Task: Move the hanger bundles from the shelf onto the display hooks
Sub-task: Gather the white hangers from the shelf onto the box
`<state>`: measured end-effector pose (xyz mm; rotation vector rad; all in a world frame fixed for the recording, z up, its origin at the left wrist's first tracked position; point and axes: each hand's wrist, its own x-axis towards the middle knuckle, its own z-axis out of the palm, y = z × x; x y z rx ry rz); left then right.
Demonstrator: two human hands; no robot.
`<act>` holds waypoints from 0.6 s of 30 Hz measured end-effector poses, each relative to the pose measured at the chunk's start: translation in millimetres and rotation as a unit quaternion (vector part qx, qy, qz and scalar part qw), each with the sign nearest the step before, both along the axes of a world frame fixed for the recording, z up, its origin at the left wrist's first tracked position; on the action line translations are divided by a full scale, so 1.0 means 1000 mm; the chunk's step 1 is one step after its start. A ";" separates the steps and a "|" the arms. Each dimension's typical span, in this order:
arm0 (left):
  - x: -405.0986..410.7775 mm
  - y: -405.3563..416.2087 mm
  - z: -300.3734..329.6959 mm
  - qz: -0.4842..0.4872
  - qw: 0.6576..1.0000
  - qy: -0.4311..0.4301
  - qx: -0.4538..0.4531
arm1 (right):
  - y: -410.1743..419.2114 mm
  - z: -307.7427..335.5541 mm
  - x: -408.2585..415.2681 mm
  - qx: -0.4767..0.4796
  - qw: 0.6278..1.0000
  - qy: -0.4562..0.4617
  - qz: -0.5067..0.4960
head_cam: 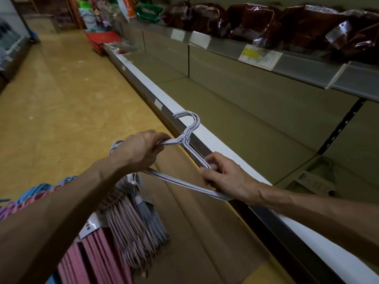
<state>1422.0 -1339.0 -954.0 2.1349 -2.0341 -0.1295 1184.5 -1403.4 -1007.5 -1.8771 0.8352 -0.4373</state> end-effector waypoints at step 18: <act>0.017 0.027 0.013 -0.099 0.987 0.062 -0.113 | -0.016 0.013 0.040 0.434 0.861 -0.068 0.256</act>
